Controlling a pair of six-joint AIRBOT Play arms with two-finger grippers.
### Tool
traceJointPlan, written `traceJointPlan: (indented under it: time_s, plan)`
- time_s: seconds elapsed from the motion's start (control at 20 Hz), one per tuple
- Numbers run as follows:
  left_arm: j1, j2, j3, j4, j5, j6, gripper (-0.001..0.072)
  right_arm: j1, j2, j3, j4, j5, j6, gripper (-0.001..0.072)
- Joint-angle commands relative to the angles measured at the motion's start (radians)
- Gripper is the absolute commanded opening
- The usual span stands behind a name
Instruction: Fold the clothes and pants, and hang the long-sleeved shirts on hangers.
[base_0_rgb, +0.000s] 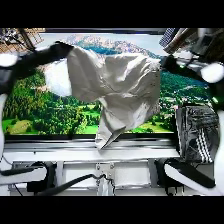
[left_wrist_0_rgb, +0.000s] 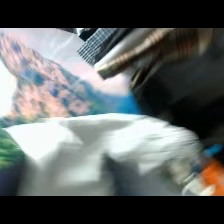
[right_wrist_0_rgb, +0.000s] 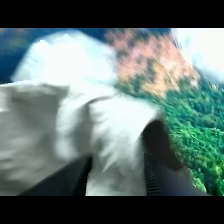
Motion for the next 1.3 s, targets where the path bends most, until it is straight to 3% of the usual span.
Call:
traceJointPlan:
  time_s: [0.0, 0.05, 0.15, 0.2, 0.4, 0.65, 0.75, 0.8, 0.85, 1.0, 1.25]
  plan:
    - [0.023, -0.158, 0.001, -0.275, -0.109, 0.019, 0.0647, 0.008, -0.215, 0.105, 0.032, 0.058, 0.015, 0.0404]
    - [0.047, -0.156, 0.001, -0.247, -0.185, 0.019, 0.0501, 0.019, -0.204, 0.105, 0.029, 0.085, 0.010, 0.0403]
    - [0.090, -0.143, 0.001, -0.214, -0.332, 0.019, 0.0394, 0.048, -0.170, 0.102, 0.022, 0.171, -0.021, 0.0403]
    - [0.105, -0.135, 0.001, -0.203, -0.402, 0.019, 0.0305, 0.065, -0.149, 0.089, 0.021, 0.216, -0.046, 0.0403]
    - [0.082, -0.063, -0.005, -0.078, -0.541, -0.012, 0.0215, 0.128, -0.047, -0.097, 0.018, 0.323, -0.125, 0.0404]
    - [-0.121, 0.121, -0.190, 0.231, -0.515, -0.146, 0.0225, 0.147, 0.157, -0.364, -0.007, 0.224, -0.091, 0.0404]
    - [-0.230, 0.167, -0.309, 0.284, -0.437, -0.210, 0.0406, 0.147, 0.228, -0.402, -0.006, 0.208, -0.084, 0.0403]
    - [-0.283, 0.171, -0.360, 0.283, -0.397, -0.239, 0.0482, 0.147, 0.265, -0.410, -0.006, 0.204, -0.069, 0.0403]
    - [-0.330, 0.166, -0.396, 0.283, -0.361, -0.258, 0.0500, 0.147, 0.299, -0.412, -0.008, 0.203, -0.064, 0.0403]
    - [-0.439, 0.131, -0.431, 0.261, -0.248, -0.275, 0.0500, 0.147, 0.394, -0.412, -0.024, 0.192, -0.047, 0.0402]
    - [-0.525, 0.046, -0.431, 0.039, -0.103, -0.270, 0.0498, 0.147, 0.480, -0.412, -0.064, 0.200, 0.000, 0.0402]
